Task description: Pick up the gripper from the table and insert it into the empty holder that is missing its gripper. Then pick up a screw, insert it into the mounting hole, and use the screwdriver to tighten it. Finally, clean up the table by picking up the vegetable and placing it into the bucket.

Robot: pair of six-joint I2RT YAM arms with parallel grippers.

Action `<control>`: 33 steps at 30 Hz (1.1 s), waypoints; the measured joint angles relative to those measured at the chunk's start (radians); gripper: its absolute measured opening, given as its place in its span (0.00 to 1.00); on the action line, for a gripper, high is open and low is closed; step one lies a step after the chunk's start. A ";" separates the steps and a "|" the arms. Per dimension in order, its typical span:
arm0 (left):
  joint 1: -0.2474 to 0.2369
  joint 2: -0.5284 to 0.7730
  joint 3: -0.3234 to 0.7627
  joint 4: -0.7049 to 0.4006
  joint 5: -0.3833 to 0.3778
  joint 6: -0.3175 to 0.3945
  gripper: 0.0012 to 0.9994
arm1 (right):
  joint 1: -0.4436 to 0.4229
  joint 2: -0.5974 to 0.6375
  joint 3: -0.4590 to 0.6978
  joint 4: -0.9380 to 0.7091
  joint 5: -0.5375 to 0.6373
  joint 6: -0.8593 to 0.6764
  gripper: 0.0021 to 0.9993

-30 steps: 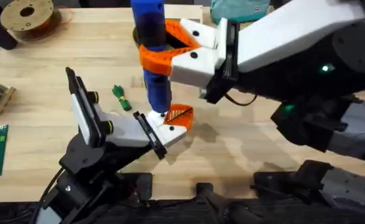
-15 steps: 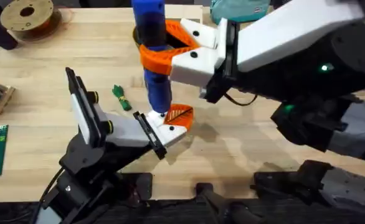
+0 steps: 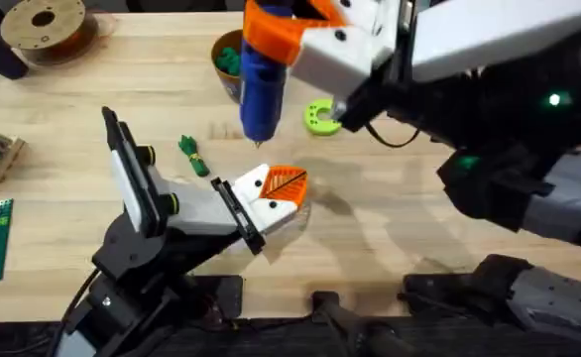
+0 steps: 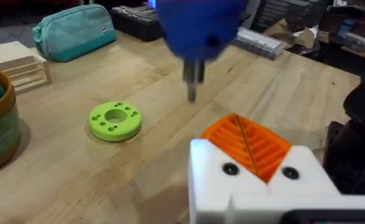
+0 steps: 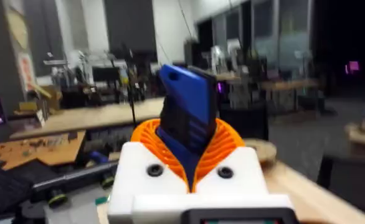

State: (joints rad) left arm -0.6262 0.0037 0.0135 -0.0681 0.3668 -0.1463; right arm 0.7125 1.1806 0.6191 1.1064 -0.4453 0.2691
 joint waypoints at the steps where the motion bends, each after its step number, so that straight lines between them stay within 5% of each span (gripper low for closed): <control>1: 0.000 0.000 0.000 0.000 0.000 0.000 0.00 | 0.000 -0.004 0.007 -0.041 0.012 0.001 0.03; 8: 0.000 0.000 0.000 0.000 0.000 0.000 0.00 | 0.008 0.011 0.009 -0.128 0.008 -0.054 0.03; 15: 0.000 0.000 0.000 0.000 0.000 0.000 0.00 | -0.093 0.011 0.012 -0.255 0.007 -0.204 0.03; 23: 0.000 0.000 0.000 0.000 0.000 0.000 0.00 | -0.275 0.038 0.074 -0.769 0.106 -0.633 0.03; 33: 0.000 0.000 0.000 0.000 0.000 0.000 0.00 | -0.388 0.215 0.102 -0.817 0.439 -1.242 0.03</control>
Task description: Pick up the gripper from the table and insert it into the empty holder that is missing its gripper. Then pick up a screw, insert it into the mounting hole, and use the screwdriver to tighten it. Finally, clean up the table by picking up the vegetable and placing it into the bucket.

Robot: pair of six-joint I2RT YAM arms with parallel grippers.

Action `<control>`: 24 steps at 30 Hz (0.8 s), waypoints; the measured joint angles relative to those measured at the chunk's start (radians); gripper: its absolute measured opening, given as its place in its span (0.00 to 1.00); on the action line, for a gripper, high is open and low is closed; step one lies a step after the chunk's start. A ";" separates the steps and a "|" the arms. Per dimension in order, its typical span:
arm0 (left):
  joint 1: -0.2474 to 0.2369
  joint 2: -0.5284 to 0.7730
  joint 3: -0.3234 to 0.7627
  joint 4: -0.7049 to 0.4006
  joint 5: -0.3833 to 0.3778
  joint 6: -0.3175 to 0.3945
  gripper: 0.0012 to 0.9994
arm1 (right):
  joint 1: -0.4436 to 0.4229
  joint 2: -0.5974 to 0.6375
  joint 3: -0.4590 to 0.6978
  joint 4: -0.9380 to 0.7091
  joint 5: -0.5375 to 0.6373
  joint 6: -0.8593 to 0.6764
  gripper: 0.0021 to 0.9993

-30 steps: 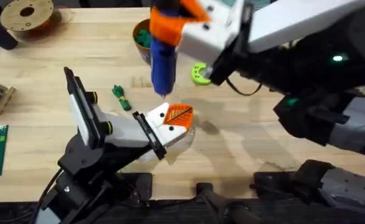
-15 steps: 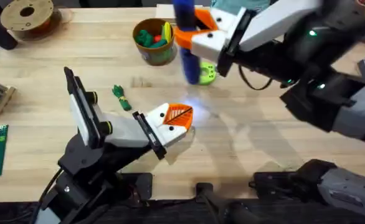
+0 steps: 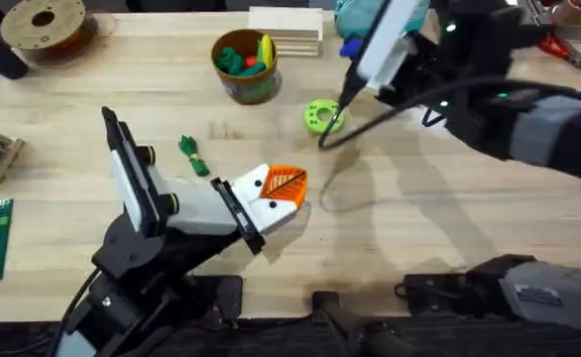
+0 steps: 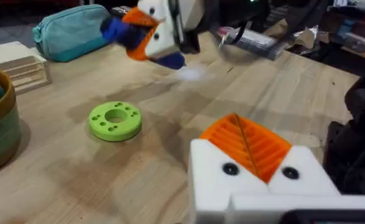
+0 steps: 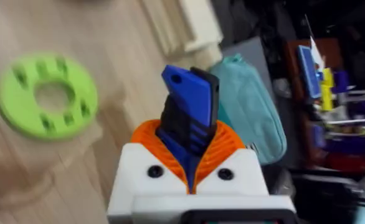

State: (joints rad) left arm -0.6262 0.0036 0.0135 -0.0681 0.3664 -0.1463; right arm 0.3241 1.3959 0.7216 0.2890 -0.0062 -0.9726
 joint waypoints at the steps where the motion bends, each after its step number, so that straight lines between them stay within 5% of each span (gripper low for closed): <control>1: 0.000 0.000 0.000 0.000 0.000 0.000 0.00 | -0.001 0.029 0.002 0.001 0.031 -0.065 0.03; 10: 0.000 0.000 0.000 0.000 0.000 0.000 0.00 | -0.001 0.255 0.003 -0.049 0.156 -0.384 0.03; 24: 0.000 0.000 0.000 0.000 0.000 0.000 0.00 | 0.000 0.238 0.066 -0.258 0.181 -0.417 0.06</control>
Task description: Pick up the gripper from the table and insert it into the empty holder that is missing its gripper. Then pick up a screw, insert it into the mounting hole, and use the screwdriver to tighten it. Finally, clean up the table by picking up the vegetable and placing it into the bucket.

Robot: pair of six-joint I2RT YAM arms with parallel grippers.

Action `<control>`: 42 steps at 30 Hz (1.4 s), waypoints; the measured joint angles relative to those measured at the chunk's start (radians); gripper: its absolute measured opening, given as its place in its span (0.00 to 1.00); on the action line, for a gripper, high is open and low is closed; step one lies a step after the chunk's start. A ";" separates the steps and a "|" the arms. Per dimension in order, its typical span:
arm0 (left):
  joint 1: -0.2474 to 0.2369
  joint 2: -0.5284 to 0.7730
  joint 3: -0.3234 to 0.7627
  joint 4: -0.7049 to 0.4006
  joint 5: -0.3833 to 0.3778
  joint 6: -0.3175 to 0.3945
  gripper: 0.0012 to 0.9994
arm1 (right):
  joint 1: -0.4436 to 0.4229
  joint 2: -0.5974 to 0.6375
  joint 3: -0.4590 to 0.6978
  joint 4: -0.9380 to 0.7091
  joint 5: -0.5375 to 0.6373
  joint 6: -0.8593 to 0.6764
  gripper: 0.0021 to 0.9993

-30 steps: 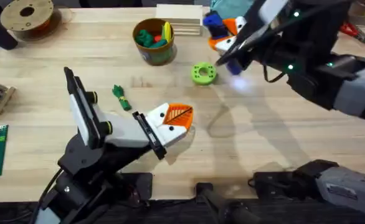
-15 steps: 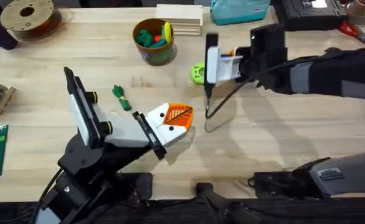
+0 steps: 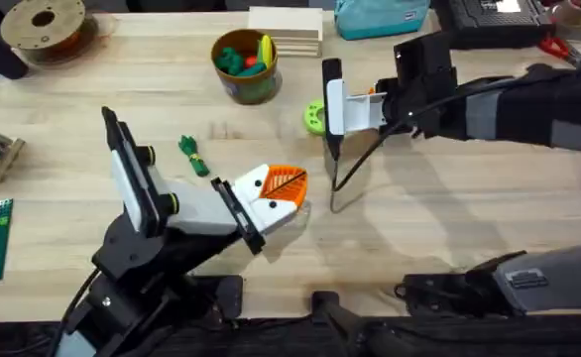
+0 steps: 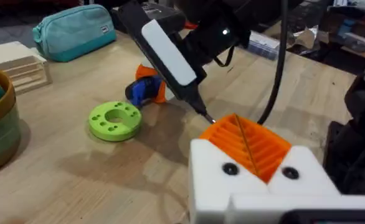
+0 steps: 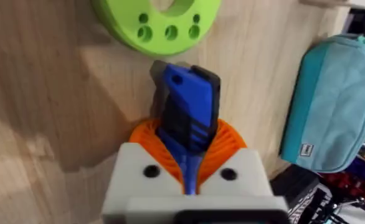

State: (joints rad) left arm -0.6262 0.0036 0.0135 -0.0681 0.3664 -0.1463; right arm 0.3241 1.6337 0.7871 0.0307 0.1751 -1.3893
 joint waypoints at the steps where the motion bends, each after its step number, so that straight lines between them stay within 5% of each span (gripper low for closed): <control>1: 0.000 0.000 0.000 0.000 0.000 0.000 0.00 | 0.000 -0.002 0.003 -0.013 0.004 0.005 0.09; 3: 0.000 0.000 0.000 0.000 0.000 0.000 0.00 | 0.000 -0.006 0.006 -0.031 0.008 0.012 0.21; 8: 0.000 0.000 0.000 0.000 0.000 0.000 0.00 | 0.000 -0.018 0.019 -0.052 0.024 0.016 0.81; 9: 0.000 0.000 0.000 0.000 0.000 0.000 0.00 | 0.000 -0.025 0.024 -0.062 0.027 0.018 0.86; 18: 0.000 0.000 0.000 0.000 0.000 0.000 0.00 | 0.000 -0.095 0.003 -0.172 0.040 0.121 0.89; 25: 0.000 0.000 0.000 0.000 0.000 0.001 0.02 | 0.000 -0.275 -0.014 -0.315 0.041 0.344 0.89; 31: 0.000 0.000 0.000 0.000 0.000 0.003 0.90 | 0.000 -0.491 -0.011 -0.520 0.038 0.606 0.89; 32: 0.000 0.000 0.000 0.000 0.000 0.001 0.96 | 0.000 -0.520 -0.008 -0.558 0.038 0.660 0.89; 42: 0.000 0.000 0.000 0.007 -0.057 0.000 0.99 | 0.000 -0.726 0.009 -0.719 0.037 1.159 0.90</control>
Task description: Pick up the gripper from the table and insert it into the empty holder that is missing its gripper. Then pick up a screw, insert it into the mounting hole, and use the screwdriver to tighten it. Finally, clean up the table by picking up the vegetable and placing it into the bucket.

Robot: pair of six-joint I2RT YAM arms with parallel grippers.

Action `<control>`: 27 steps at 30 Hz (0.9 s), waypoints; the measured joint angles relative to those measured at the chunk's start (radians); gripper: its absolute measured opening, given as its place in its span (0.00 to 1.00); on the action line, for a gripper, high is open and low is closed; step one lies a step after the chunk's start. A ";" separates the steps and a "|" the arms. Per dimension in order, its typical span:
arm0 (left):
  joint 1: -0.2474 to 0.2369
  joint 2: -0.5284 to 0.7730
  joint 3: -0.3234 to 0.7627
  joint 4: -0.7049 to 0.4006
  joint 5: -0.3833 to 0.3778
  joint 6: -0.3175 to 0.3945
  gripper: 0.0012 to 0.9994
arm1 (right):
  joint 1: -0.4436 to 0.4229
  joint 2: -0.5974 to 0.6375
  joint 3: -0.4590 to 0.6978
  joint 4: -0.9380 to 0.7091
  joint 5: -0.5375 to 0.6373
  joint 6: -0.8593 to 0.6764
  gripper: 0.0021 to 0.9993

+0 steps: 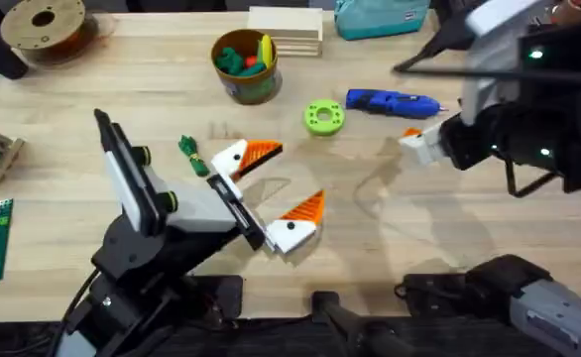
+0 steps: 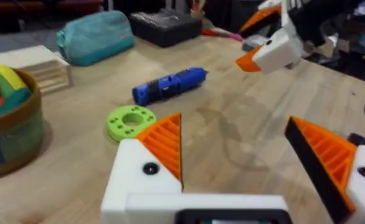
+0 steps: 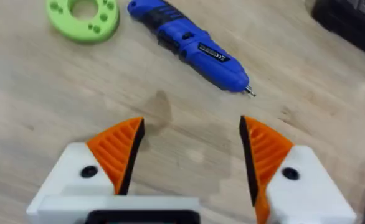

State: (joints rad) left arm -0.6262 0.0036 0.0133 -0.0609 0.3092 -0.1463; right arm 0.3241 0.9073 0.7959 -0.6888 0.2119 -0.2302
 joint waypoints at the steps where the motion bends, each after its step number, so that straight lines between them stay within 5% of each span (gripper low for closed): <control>1: 0.000 0.000 -0.001 0.013 -0.013 0.000 0.99 | 0.000 -0.015 0.000 0.000 0.000 0.040 0.90; 5: 0.000 0.000 0.005 0.015 -0.089 0.000 0.99 | 0.000 -0.055 0.002 0.000 -0.001 0.138 0.90; 9: 0.000 0.034 0.087 -0.134 -0.203 0.000 0.99 | 0.000 -0.065 0.003 0.000 -0.026 0.182 0.90; 18: 0.006 0.451 0.540 -0.491 -0.491 0.000 0.99 | 0.000 -0.065 0.003 0.007 -0.079 0.246 0.90; 19: 0.049 0.657 0.688 -0.660 -0.538 -0.020 0.99 | 0.000 -0.066 0.003 0.007 -0.082 0.275 0.90; 20: 0.072 0.723 0.731 -0.713 -0.542 -0.034 0.99 | 0.000 -0.065 0.003 0.007 -0.084 0.285 0.90; 23: 0.149 0.880 0.828 -0.837 -0.529 -0.076 0.99 | 0.000 -0.066 0.003 0.006 -0.095 0.306 0.90; 27: 0.298 1.042 0.926 -0.924 -0.421 -0.110 0.99 | 0.000 -0.065 0.003 -0.007 -0.102 0.319 0.90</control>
State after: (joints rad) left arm -0.3284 1.0452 0.9398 -0.9853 -0.1120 -0.2559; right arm 0.3241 0.8420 0.7994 -0.6956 0.1099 0.0890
